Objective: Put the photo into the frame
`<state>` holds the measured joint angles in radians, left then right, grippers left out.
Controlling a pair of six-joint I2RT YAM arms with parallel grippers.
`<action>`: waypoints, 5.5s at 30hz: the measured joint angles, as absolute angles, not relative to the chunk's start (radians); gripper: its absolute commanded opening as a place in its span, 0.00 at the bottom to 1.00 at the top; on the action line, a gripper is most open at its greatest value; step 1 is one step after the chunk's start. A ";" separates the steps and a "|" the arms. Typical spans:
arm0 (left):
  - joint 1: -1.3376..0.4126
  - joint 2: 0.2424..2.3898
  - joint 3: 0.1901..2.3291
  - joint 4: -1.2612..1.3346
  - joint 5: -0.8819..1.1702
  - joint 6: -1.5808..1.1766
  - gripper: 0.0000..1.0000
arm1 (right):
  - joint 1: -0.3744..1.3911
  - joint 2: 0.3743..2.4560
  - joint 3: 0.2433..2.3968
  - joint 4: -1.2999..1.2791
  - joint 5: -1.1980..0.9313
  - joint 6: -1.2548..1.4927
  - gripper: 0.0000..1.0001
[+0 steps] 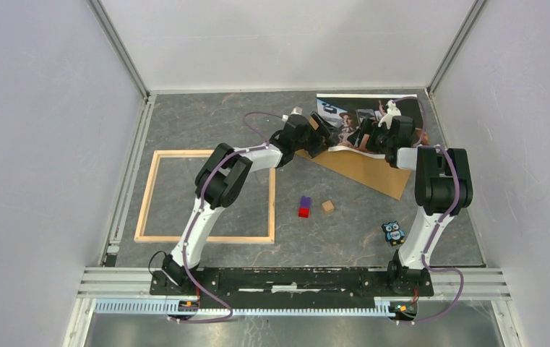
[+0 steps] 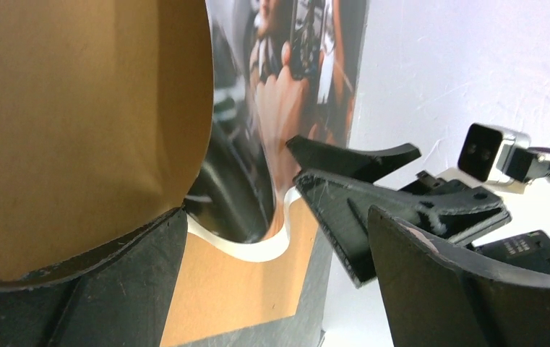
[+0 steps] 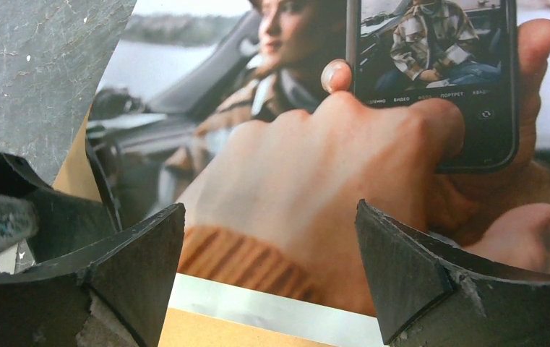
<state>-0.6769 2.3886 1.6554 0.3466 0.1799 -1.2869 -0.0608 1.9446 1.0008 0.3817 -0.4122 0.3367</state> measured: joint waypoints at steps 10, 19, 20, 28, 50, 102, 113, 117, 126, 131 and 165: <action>-0.645 2.445 1.790 0.298 0.216 -1.267 1.00 | -0.061 1.951 1.002 0.393 -0.420 0.337 0.94; -0.633 2.508 1.977 0.202 0.261 -1.145 0.98 | -0.061 1.963 1.010 0.407 -0.433 0.340 0.94; -0.632 2.518 1.993 0.192 0.268 -1.139 0.96 | -0.061 1.964 1.010 0.407 -0.433 0.340 0.94; -0.623 2.548 2.006 0.109 0.292 -1.143 0.75 | -0.061 1.969 1.015 0.411 -0.437 0.340 0.94; -0.610 2.578 2.097 -0.099 0.272 -1.097 0.02 | -0.059 1.928 1.021 0.307 -0.401 0.297 0.97; -0.920 1.631 1.406 -1.475 -0.847 -0.752 0.02 | -0.065 1.769 0.972 0.192 -0.436 0.231 0.98; -0.992 1.766 1.436 -1.441 -0.696 -0.797 0.02 | -0.067 1.798 0.971 0.218 -0.456 0.247 0.97; -1.034 1.853 1.557 -1.509 -0.687 -0.899 0.02 | -0.067 1.800 0.971 0.221 -0.465 0.250 0.98; -1.099 2.081 1.804 -1.539 -0.675 -1.105 0.02 | -0.068 1.800 0.969 0.224 -0.471 0.257 0.98; -1.071 2.053 1.696 -1.539 -0.678 -1.166 0.02 | -0.072 1.800 0.964 0.227 -0.478 0.259 0.98; -1.012 1.980 1.585 -1.566 -0.690 -1.298 0.20 | -0.074 1.801 0.953 0.255 -0.501 0.284 0.98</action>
